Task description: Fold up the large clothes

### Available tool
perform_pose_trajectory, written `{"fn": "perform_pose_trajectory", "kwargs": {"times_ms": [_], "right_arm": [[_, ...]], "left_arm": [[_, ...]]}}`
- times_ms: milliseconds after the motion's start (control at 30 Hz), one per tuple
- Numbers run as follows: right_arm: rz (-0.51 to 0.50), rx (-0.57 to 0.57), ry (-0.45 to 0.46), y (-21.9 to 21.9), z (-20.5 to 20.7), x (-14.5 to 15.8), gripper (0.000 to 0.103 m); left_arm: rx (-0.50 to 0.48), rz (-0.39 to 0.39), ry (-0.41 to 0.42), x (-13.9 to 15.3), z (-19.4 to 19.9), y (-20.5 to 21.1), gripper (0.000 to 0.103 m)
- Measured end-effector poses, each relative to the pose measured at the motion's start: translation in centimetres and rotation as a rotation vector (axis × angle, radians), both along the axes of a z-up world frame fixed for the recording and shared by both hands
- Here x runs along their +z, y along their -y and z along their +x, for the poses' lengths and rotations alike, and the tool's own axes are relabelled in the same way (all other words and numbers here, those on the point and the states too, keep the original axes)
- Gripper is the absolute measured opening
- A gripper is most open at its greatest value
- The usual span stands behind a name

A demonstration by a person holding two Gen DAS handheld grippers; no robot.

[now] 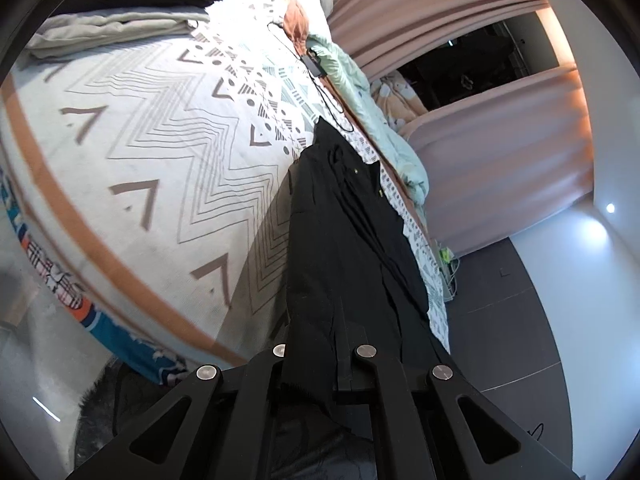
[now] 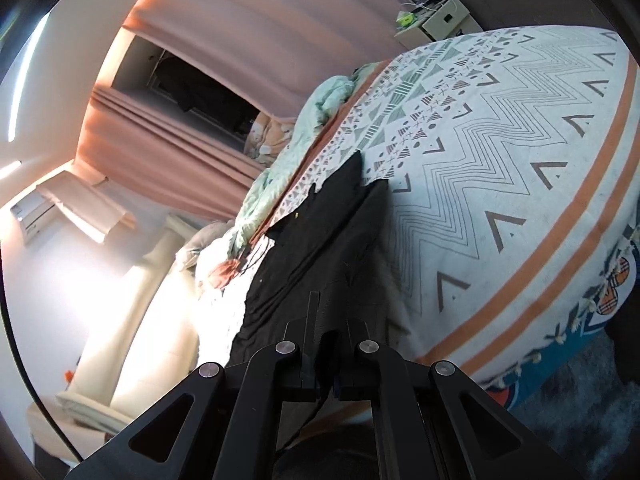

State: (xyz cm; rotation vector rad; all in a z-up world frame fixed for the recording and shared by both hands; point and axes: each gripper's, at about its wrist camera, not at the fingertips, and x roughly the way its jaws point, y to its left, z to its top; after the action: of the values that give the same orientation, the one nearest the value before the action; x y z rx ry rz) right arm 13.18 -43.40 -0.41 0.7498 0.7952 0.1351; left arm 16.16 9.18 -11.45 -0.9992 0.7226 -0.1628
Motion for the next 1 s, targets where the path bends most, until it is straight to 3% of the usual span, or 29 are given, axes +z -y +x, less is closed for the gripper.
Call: {"fn": "perform_pose_trajectory", "kwargs": {"times_ms": [300,700,1000], "right_arm": [[0.018,0.021,0.028,-1.0,-4.0,2.9,0.004],[0.025,0.035,0.098,-2.8,-8.0,8.9,0.004],[0.068,0.02,0.136,-3.2,-7.3,11.3,0.004]], "left_arm": [[-0.002,-0.009,0.05,2.8,-3.5,-0.8,0.003],[0.002,-0.001,0.157,8.9,-8.8,-2.1,0.003],[0.027,0.003,0.17,13.0,-10.2,-2.9,0.003]]}}
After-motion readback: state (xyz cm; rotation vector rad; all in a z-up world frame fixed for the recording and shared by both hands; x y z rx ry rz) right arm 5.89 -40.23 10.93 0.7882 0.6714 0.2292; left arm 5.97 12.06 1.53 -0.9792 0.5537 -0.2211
